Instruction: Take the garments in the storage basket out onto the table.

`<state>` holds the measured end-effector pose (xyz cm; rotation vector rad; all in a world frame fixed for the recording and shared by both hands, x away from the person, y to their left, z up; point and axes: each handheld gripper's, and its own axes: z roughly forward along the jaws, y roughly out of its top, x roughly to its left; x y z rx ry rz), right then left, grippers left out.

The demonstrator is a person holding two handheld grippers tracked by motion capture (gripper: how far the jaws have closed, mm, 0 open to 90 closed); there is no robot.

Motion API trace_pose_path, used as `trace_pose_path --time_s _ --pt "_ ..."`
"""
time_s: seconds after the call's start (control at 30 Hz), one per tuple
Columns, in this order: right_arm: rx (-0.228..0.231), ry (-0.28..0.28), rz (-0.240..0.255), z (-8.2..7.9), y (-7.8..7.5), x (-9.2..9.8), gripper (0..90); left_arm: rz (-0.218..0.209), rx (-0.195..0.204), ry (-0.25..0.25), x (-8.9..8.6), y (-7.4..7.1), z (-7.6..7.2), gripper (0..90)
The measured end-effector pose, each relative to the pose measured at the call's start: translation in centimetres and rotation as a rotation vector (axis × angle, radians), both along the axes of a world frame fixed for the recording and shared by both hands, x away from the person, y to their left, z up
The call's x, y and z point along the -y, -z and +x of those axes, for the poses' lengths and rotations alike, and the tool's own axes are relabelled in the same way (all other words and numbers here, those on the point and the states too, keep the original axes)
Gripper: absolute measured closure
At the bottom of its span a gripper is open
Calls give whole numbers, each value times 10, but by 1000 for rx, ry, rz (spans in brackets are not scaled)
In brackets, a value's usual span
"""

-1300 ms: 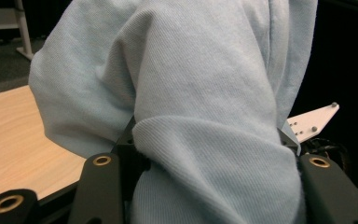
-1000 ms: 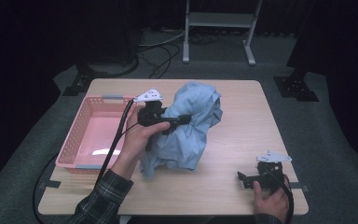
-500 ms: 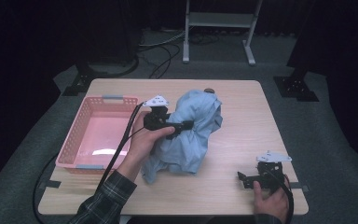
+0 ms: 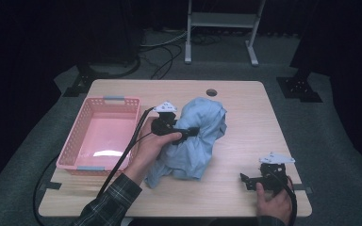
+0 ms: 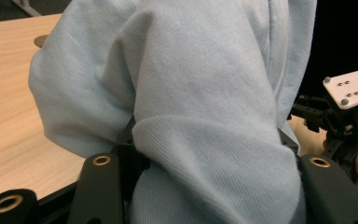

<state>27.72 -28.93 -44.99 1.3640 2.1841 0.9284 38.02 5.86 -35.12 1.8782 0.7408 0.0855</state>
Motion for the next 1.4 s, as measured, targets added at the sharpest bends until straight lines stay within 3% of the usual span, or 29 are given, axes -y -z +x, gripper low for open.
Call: trace_pose_path --time_s 0.43,0.87,1.4 --pt "-1 0 0 0 0 0 0 31 -45 -13 7 23 5 467" --pt "0 0 -1 0 0 0 0 66 -44 -57 14 42 11 465" --pt "-1 0 0 0 0 0 0 120 -82 -51 21 62 16 459"
